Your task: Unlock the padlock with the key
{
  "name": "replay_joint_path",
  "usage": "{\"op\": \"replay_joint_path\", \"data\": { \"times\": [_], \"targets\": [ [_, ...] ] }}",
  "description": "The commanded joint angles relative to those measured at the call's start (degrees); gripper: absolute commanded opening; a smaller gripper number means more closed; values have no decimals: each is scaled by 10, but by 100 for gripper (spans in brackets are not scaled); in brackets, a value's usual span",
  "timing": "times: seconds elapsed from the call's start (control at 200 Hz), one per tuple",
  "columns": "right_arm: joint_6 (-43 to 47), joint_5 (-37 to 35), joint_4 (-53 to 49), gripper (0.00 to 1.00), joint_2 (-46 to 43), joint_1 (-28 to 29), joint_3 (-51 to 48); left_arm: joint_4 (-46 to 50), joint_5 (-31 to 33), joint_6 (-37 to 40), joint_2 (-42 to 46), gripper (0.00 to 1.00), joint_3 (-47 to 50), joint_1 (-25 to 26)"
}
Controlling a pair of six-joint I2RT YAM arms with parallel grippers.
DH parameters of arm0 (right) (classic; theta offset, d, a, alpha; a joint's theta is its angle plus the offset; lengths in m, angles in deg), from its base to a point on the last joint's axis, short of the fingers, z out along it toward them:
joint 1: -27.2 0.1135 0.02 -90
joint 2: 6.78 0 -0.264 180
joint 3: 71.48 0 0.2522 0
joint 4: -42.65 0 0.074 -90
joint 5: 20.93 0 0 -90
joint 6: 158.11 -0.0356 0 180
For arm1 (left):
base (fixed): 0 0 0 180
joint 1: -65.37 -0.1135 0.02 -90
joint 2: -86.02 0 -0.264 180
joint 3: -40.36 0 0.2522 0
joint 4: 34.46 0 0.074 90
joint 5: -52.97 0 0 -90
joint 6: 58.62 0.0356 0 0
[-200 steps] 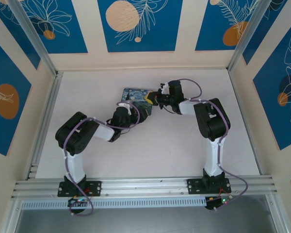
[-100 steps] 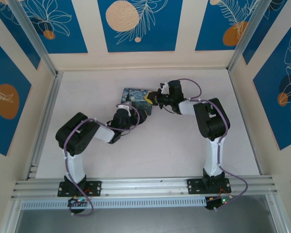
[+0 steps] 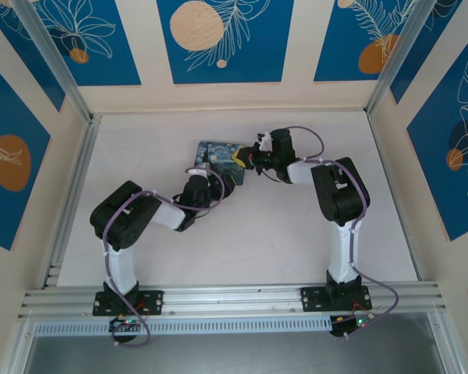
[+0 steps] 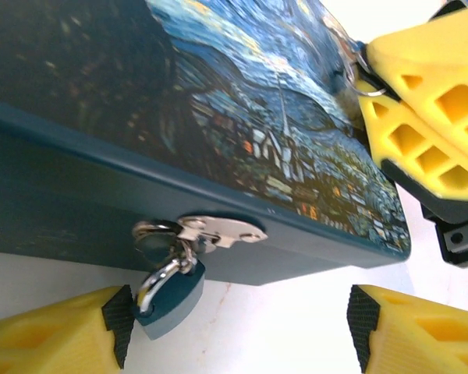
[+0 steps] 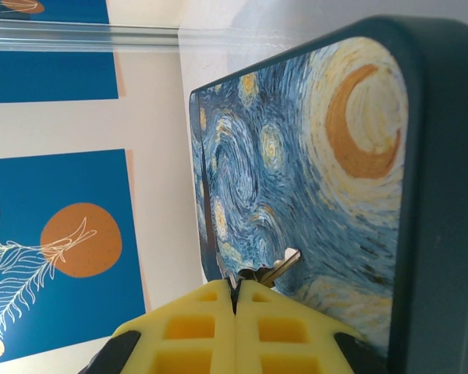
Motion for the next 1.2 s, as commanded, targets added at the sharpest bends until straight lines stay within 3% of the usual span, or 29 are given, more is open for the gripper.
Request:
{"op": "replay_joint_path", "data": {
  "times": [0.0,0.23,0.485,0.84,1.195],
  "targets": [
    [3,5,-15,0,18,5,-1,-5,36,-13,-8,70,-10,7],
    [2,6,-15,0,19,4,0,-11,28,-13,-26,57,-17,11],
    [1,8,-14,0,22,3,0,-16,15,-11,-42,53,-25,25],
    [2,9,-14,0,24,2,0,-40,34,-15,10,54,4,28],
    [1,9,-12,0,25,2,-3,-44,48,-24,6,63,4,29]
  ]
}}
